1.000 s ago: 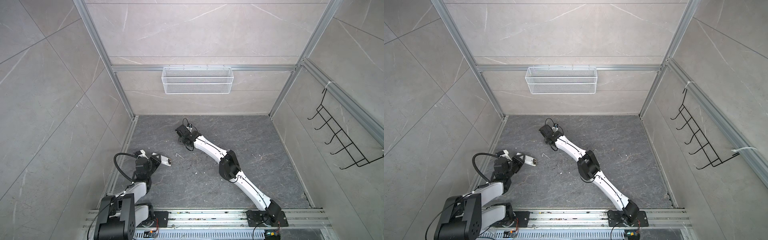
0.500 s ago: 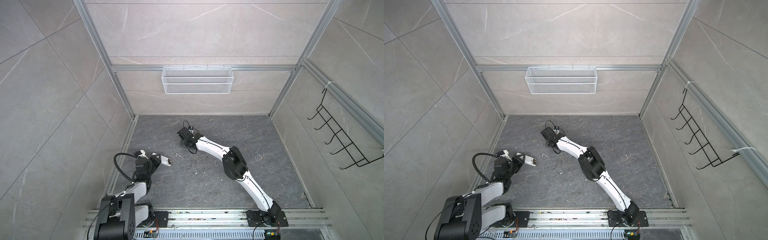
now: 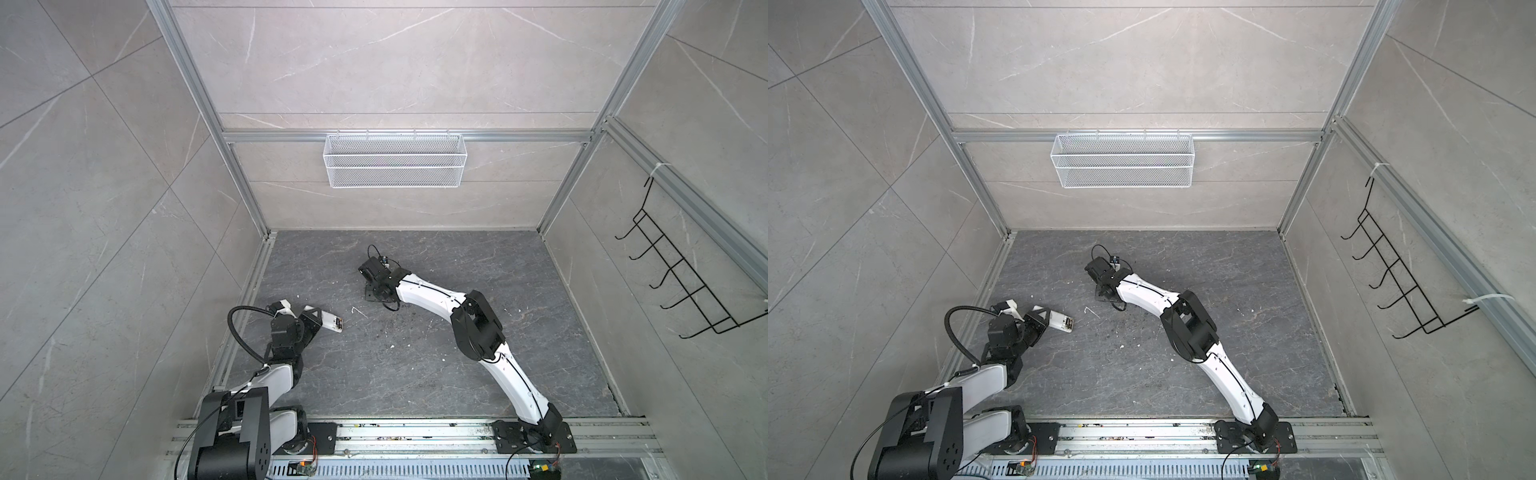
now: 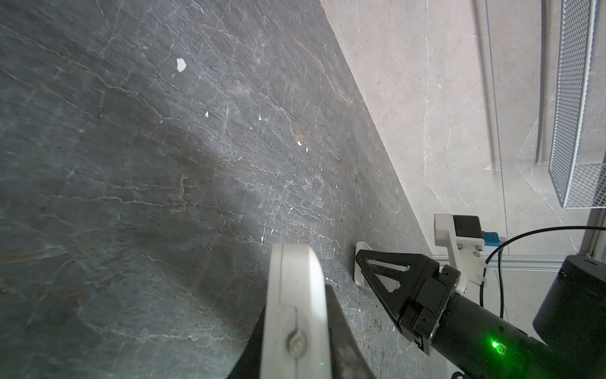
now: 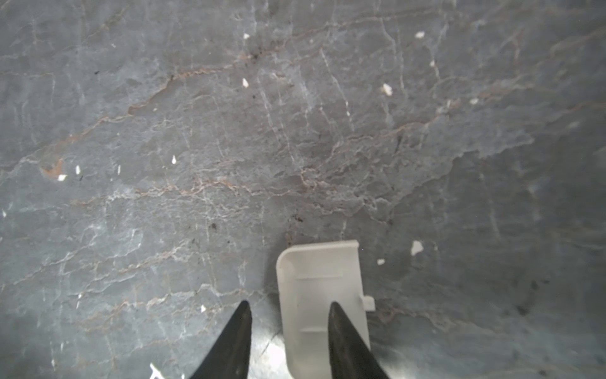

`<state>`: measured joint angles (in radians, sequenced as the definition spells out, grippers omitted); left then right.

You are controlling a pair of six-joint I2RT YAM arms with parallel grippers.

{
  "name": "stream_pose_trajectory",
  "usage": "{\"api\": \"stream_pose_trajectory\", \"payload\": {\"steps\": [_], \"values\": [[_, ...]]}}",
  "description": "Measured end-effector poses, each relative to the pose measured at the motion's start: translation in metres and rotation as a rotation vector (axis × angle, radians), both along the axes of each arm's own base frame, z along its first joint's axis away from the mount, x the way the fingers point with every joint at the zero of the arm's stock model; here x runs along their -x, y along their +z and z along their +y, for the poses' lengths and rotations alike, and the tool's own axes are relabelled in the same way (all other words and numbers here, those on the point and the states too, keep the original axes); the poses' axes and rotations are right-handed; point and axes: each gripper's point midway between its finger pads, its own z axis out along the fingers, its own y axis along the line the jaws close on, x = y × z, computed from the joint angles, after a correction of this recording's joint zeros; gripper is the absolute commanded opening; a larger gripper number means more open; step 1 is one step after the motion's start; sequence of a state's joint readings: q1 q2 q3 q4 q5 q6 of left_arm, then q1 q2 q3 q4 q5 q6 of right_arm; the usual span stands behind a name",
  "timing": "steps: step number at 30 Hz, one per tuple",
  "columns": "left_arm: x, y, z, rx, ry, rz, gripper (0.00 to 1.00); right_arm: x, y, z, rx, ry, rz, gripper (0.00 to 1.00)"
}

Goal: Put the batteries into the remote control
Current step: 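Lower the right gripper and close its fingers on the white cover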

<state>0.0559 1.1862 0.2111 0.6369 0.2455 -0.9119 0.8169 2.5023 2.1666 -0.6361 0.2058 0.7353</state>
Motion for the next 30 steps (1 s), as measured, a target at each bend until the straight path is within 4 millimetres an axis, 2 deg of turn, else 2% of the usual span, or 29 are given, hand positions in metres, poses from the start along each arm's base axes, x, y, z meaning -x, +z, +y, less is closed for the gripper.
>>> {"api": "stream_pose_trajectory", "payload": {"steps": [4,7,9,21,30], "values": [[0.0,0.0,0.0,0.0,0.0,0.0,0.0,-0.01,0.005,0.009,0.01,0.017,-0.012,0.38],[0.0,0.0,0.0,0.0,0.0,0.0,0.0,-0.014,-0.002,0.013,0.03,0.026,-0.004,0.36],[0.0,0.0,0.0,0.0,0.0,0.0,0.0,-0.014,-0.009,0.012,0.052,0.03,0.008,0.35],[0.0,0.0,0.0,0.0,0.0,0.0,0.0,-0.01,-0.011,0.006,0.106,0.037,0.011,0.32],[0.0,0.0,0.0,0.0,0.0,0.0,0.0,-0.007,-0.011,0.002,0.131,0.032,0.014,0.17]]}}
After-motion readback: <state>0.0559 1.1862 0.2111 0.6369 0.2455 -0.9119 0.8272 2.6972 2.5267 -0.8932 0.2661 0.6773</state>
